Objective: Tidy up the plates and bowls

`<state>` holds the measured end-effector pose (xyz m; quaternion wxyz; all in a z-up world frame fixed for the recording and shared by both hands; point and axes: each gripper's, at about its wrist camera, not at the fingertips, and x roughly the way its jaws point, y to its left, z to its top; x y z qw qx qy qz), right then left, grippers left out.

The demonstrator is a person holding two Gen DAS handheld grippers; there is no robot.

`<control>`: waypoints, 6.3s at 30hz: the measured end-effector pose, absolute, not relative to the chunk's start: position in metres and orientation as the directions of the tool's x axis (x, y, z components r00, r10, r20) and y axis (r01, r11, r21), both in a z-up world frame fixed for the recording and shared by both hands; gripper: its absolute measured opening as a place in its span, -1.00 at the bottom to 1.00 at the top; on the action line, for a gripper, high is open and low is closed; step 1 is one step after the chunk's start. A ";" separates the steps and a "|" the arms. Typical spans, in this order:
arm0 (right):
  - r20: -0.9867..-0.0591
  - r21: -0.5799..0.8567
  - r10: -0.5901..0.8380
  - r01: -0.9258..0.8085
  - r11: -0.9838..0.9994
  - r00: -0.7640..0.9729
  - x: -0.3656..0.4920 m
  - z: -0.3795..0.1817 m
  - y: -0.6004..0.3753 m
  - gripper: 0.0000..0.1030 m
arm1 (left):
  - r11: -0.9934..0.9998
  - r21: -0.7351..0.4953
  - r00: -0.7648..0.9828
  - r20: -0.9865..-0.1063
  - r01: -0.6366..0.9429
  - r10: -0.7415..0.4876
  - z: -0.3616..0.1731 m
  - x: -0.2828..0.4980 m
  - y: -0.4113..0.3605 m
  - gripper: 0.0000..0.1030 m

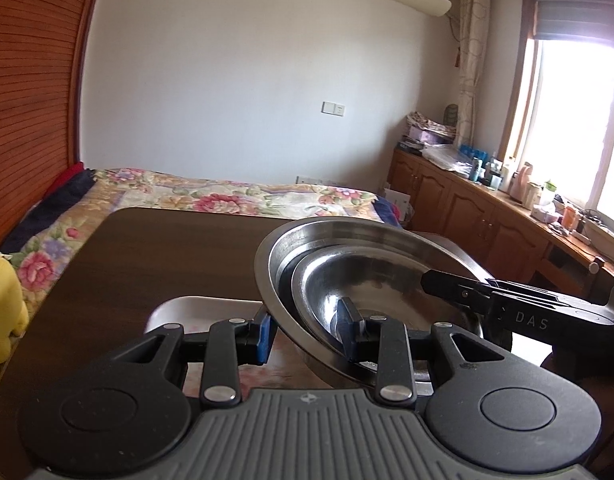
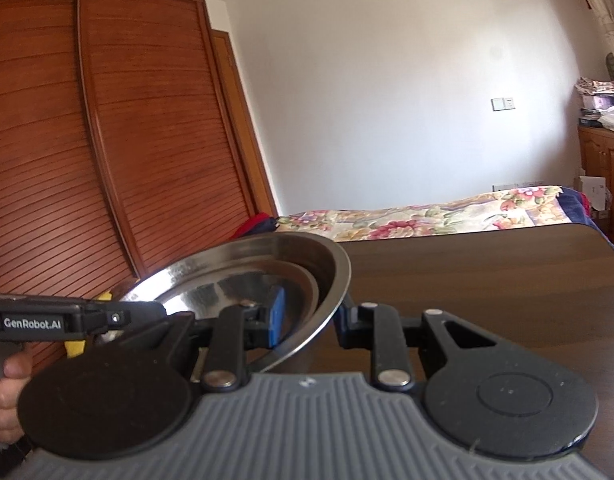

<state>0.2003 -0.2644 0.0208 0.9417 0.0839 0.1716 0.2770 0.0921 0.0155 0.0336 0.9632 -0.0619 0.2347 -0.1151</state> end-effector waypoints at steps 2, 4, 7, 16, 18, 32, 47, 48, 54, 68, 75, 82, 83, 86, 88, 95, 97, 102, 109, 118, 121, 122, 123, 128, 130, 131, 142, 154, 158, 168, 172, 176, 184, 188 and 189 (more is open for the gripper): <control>-0.279 0.244 0.556 -0.503 0.829 0.783 0.201 0.021 -0.258 -0.46 | 0.968 -0.176 0.865 -0.440 0.181 -0.242 0.032 0.092 0.022 -0.32; -0.282 0.236 0.563 -0.513 0.825 0.776 0.202 0.022 -0.252 -0.46 | 0.969 -0.181 0.868 -0.439 0.170 -0.234 0.031 0.091 0.027 -0.32; -0.292 0.232 0.575 -0.527 0.818 0.764 0.203 0.021 -0.243 -0.46 | 0.971 -0.188 0.871 -0.441 0.147 -0.218 0.029 0.089 0.037 -0.32; -0.322 0.241 0.603 -0.552 0.798 0.730 0.207 0.015 -0.220 -0.46 | 0.976 -0.192 0.873 -0.453 0.102 -0.181 0.023 0.085 0.061 -0.33; -0.328 0.240 0.605 -0.555 0.796 0.726 0.207 0.013 -0.216 -0.46 | 0.977 -0.191 0.872 -0.457 0.095 -0.174 0.021 0.083 0.063 -0.33; -0.362 0.227 0.603 -0.561 0.797 0.711 0.208 0.005 -0.201 -0.46 | 0.980 -0.189 0.858 -0.491 0.063 -0.150 0.010 0.086 0.072 -0.33; -0.382 0.194 0.590 -0.562 0.804 0.712 0.211 0.002 -0.192 -0.45 | 0.978 -0.200 0.857 -0.493 0.057 -0.151 0.008 0.083 0.071 -0.33; -0.383 0.195 0.590 -0.562 0.804 0.711 0.211 0.002 -0.192 -0.45 | 0.979 -0.197 0.858 -0.492 0.058 -0.149 0.008 0.083 0.071 -0.33; -0.383 0.183 0.583 -0.560 0.808 0.716 0.211 0.002 -0.191 -0.44 | 0.980 -0.188 0.860 -0.488 0.064 -0.149 0.006 0.083 0.069 -0.33; -0.363 0.164 0.557 -0.537 0.827 0.747 0.210 0.010 -0.205 0.29 | 0.986 -0.159 0.866 -0.485 0.047 -0.119 0.004 0.081 0.071 0.47; -0.336 0.132 0.524 -0.511 0.849 0.783 0.205 0.013 -0.217 0.85 | 0.990 -0.143 0.884 -0.460 0.018 -0.082 0.006 0.079 0.077 0.95; -0.338 0.121 0.502 -0.492 0.862 0.796 0.201 0.010 -0.226 1.00 | 0.991 -0.130 0.898 -0.438 -0.013 -0.046 0.008 0.077 0.082 1.00; -0.341 0.121 0.498 -0.488 0.864 0.797 0.200 0.009 -0.228 1.00 | 0.992 -0.127 0.899 -0.436 -0.018 -0.039 0.008 0.077 0.082 1.00; -0.352 0.126 0.487 -0.475 0.871 0.799 0.199 0.009 -0.230 1.00 | 0.994 -0.104 0.900 -0.436 -0.026 -0.022 0.010 0.078 0.081 1.00; -0.358 0.126 0.476 -0.464 0.877 0.803 0.197 0.010 -0.233 1.00 | 0.995 -0.096 0.904 -0.428 -0.024 -0.019 0.011 0.077 0.081 1.00; -0.344 0.119 0.452 -0.439 0.891 0.823 0.190 0.019 -0.244 1.00 | 0.997 -0.062 0.911 -0.413 -0.035 0.006 0.020 0.073 0.074 1.00; -0.333 0.118 0.444 -0.431 0.895 0.832 0.188 0.023 -0.248 1.00 | 0.997 -0.062 0.912 -0.410 -0.039 0.010 0.022 0.072 0.075 1.00; -0.313 0.116 0.432 -0.417 0.901 0.846 0.184 0.032 -0.255 1.00 | 0.997 -0.039 0.917 -0.396 -0.064 0.043 0.032 0.070 0.072 1.00; -0.311 0.087 0.377 -0.369 0.925 0.872 0.175 0.043 -0.254 1.00 | 0.999 -0.032 0.929 -0.370 0.002 -0.014 0.044 0.064 0.055 1.00; -0.305 0.072 0.322 -0.315 0.946 0.896 0.161 0.045 -0.256 1.00 | 0.998 -0.010 0.931 -0.361 0.058 -0.058 0.046 0.053 0.017 1.00; -0.299 0.065 0.311 -0.306 0.950 0.902 0.159 0.046 -0.257 1.00 | 0.998 -0.009 0.931 -0.360 0.058 -0.057 0.045 0.050 0.010 1.00; -0.298 0.066 0.307 -0.302 0.951 0.904 0.159 0.046 -0.258 1.00 | 0.998 -0.007 0.932 -0.359 0.056 -0.054 0.045 0.050 0.009 1.00; -0.298 0.066 0.303 -0.297 0.952 0.905 0.158 0.046 -0.258 1.00 | 0.998 -0.003 0.932 -0.358 0.056 -0.053 0.045 0.048 0.007 1.00; -0.296 0.055 0.283 -0.280 0.959 0.912 0.152 0.043 -0.259 1.00 | 0.998 0.013 0.932 -0.358 0.059 -0.051 0.041 0.047 0.001 1.00; -0.296 0.057 0.282 -0.278 0.959 0.913 0.151 0.042 -0.261 1.00 | 0.998 0.014 0.932 -0.359 0.064 -0.054 0.040 0.047 0.000 1.00; -0.296 0.057 0.280 -0.276 0.960 0.913 0.150 0.042 -0.262 1.00 | 0.998 0.014 0.931 -0.360 0.064 -0.055 0.040 0.047 -0.002 1.00; -0.290 0.068 0.234 -0.224 0.972 0.928 0.137 0.027 -0.269 1.00 | 0.997 0.035 0.930 -0.366 0.062 -0.045 0.026 0.038 -0.009 1.00; -0.299 0.061 0.204 -0.195 0.979 0.932 0.140 0.012 -0.269 1.00 | 0.998 0.040 0.917 -0.399 0.054 -0.034 0.008 0.040 -0.009 1.00; -0.291 0.061 0.202 -0.193 0.979 0.935 0.137 0.013 -0.272 1.00 | 0.998 0.034 0.918 -0.395 0.046 -0.029 0.008 0.041 -0.007 1.00; -0.293 0.060 0.205 -0.196 0.979 0.934 0.137 0.011 -0.274 1.00 | 0.999 0.030 0.921 -0.390 0.040 -0.026 0.007 0.039 -0.004 1.00; -0.289 0.061 0.203 -0.194 0.979 0.935 0.136 0.012 -0.275 1.00 | 0.999 0.031 0.921 -0.388 0.039 -0.024 0.008 0.039 -0.004 1.00; -0.288 0.062 0.202 -0.192 0.979 0.936 0.137 0.011 -0.275 1.00 | 0.999 0.031 0.922 -0.385 0.038 -0.023 0.007 0.040 -0.003 1.00; -0.287 0.060 0.201 -0.191 0.980 0.937 0.137 0.010 -0.275 1.00 | 0.999 0.032 0.923 -0.385 0.038 -0.022 0.007 0.040 -0.002 1.00; -0.288 0.062 0.201 -0.191 0.980 0.936 0.137 0.010 -0.275 1.00 | 0.999 0.033 0.923 -0.385 0.038 -0.022 0.007 0.039 -0.002 1.00; -0.288 0.062 0.201 -0.192 0.979 0.936 0.137 0.009 -0.275 1.00 | 0.999 0.033 0.923 -0.385 0.038 -0.022 0.007 0.039 -0.002 1.00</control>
